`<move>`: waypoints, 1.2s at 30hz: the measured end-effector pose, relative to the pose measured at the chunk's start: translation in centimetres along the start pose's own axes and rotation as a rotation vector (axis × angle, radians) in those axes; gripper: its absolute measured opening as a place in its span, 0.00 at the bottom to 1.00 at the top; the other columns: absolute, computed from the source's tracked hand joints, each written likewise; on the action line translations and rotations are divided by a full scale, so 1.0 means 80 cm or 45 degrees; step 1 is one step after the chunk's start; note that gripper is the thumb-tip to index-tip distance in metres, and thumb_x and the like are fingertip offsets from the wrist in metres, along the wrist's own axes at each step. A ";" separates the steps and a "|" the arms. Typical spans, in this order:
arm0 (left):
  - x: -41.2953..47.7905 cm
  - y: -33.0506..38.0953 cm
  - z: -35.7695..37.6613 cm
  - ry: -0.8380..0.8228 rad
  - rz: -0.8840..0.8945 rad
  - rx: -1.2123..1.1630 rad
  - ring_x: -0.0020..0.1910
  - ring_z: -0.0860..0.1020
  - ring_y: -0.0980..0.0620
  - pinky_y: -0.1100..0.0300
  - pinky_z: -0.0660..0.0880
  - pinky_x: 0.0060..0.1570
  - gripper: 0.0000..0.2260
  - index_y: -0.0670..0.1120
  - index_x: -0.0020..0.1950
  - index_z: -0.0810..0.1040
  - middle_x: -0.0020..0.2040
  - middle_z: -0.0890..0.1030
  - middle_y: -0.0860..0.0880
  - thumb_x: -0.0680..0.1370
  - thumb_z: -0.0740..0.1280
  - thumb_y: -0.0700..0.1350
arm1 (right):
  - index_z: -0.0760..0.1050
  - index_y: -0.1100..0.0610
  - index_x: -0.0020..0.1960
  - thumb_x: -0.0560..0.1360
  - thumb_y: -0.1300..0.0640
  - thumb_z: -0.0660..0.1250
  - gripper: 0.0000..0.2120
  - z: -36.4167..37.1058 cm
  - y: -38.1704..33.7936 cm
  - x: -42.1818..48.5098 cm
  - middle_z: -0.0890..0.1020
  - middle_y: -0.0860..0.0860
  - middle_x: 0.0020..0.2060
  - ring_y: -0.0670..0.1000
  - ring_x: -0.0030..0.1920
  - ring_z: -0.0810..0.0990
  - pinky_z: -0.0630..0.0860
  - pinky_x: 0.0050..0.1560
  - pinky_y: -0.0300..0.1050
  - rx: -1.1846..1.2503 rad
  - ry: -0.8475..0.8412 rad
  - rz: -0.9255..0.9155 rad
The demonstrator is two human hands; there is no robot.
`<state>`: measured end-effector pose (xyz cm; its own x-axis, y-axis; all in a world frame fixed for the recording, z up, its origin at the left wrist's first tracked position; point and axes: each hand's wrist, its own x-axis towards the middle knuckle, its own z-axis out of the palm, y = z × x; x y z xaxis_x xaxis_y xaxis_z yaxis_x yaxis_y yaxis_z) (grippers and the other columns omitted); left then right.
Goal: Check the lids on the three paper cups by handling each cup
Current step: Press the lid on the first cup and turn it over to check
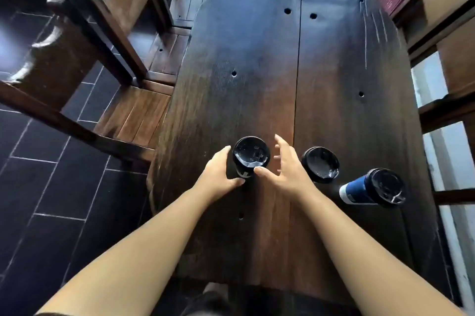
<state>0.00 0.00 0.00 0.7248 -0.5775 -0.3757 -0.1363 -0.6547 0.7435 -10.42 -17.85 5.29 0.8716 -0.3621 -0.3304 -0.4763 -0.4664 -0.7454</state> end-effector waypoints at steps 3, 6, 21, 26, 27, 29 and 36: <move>0.020 0.001 0.001 -0.036 -0.021 -0.180 0.74 0.68 0.54 0.49 0.66 0.76 0.43 0.47 0.79 0.62 0.75 0.71 0.53 0.69 0.80 0.49 | 0.50 0.50 0.83 0.71 0.46 0.79 0.51 0.002 -0.001 0.022 0.62 0.51 0.77 0.50 0.77 0.65 0.68 0.75 0.51 -0.018 -0.100 -0.034; 0.036 -0.008 0.005 -0.099 0.020 -0.226 0.71 0.73 0.55 0.48 0.70 0.73 0.36 0.53 0.74 0.68 0.71 0.75 0.55 0.69 0.81 0.47 | 0.50 0.54 0.83 0.70 0.50 0.80 0.53 0.009 0.001 0.036 0.62 0.52 0.78 0.48 0.79 0.60 0.60 0.77 0.41 -0.045 -0.166 -0.041; 0.041 -0.013 0.012 -0.227 -0.022 -0.254 0.60 0.80 0.63 0.63 0.75 0.59 0.29 0.60 0.68 0.74 0.60 0.83 0.61 0.70 0.81 0.50 | 0.62 0.51 0.77 0.69 0.48 0.78 0.42 0.005 0.002 0.039 0.77 0.45 0.67 0.48 0.68 0.75 0.74 0.70 0.53 -0.032 -0.193 -0.022; 0.018 0.000 0.002 -0.272 0.011 -0.250 0.54 0.82 0.65 0.62 0.75 0.54 0.23 0.66 0.59 0.75 0.54 0.85 0.62 0.71 0.80 0.46 | 0.67 0.48 0.72 0.72 0.49 0.78 0.33 -0.011 -0.011 0.021 0.80 0.43 0.63 0.45 0.63 0.79 0.76 0.67 0.50 0.010 -0.180 -0.026; 0.010 0.003 0.001 -0.279 0.035 -0.248 0.54 0.81 0.66 0.62 0.75 0.54 0.23 0.66 0.60 0.76 0.54 0.85 0.62 0.72 0.79 0.46 | 0.67 0.49 0.72 0.71 0.47 0.77 0.33 -0.015 -0.014 0.016 0.80 0.44 0.63 0.46 0.63 0.79 0.76 0.67 0.51 0.035 -0.178 -0.024; -0.010 0.011 -0.003 -0.284 0.061 -0.277 0.58 0.80 0.65 0.57 0.78 0.58 0.23 0.65 0.63 0.76 0.58 0.84 0.62 0.72 0.78 0.49 | 0.68 0.50 0.70 0.67 0.40 0.76 0.36 -0.021 -0.019 0.001 0.80 0.45 0.62 0.46 0.63 0.80 0.77 0.66 0.49 0.105 -0.155 -0.020; -0.105 0.058 -0.008 -0.262 0.080 -0.481 0.60 0.83 0.54 0.45 0.80 0.62 0.25 0.51 0.66 0.77 0.60 0.85 0.53 0.72 0.76 0.57 | 0.70 0.52 0.65 0.69 0.36 0.69 0.31 -0.051 -0.054 -0.068 0.81 0.44 0.58 0.38 0.56 0.80 0.75 0.53 0.35 0.273 -0.136 -0.031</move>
<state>-6.27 2.16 6.95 0.5682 -0.7205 -0.3975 0.1087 -0.4130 0.9042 -13.60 -17.14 12.67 0.8953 -0.2603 -0.3615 -0.4293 -0.2876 -0.8561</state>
